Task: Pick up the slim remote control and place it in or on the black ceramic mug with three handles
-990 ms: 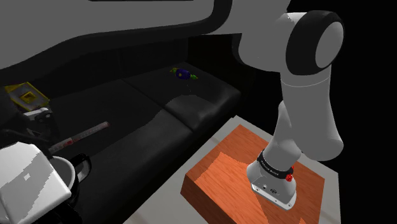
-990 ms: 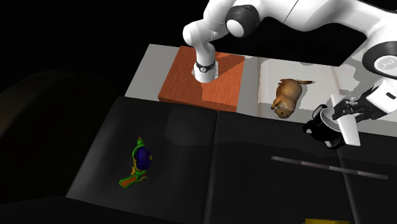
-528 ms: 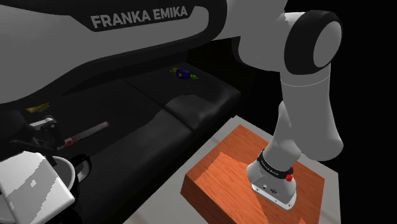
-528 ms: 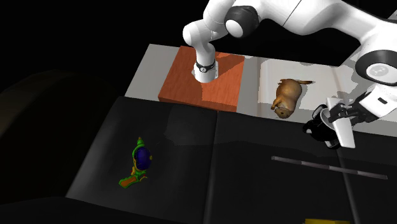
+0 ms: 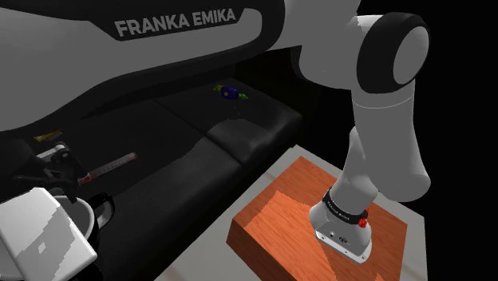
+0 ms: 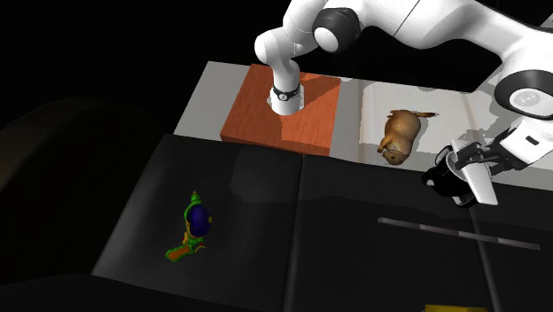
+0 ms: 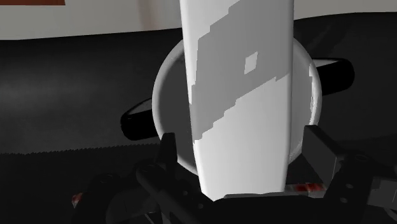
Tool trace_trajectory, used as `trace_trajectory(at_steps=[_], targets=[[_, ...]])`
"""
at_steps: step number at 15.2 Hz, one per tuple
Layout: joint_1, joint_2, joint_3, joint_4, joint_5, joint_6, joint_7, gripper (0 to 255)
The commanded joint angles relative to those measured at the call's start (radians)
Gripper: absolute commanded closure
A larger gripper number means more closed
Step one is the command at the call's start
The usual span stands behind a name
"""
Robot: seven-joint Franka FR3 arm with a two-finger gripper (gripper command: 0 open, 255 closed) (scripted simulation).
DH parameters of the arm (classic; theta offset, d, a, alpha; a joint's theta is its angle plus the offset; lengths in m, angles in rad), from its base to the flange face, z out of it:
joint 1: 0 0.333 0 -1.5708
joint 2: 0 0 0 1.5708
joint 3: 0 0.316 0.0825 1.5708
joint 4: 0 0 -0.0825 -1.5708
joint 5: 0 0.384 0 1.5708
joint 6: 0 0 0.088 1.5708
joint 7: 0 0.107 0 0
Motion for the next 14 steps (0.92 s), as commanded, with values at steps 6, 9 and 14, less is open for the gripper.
trace_trajectory(at_steps=[6, 9, 14], targets=[[0.032, 0.013, 0.001, 0.154, -0.001, -0.136, -0.013, 0], [0.032, 0.013, 0.001, 0.154, -0.001, -0.136, -0.013, 0], [0.032, 0.013, 0.001, 0.154, -0.001, -0.136, -0.013, 0]])
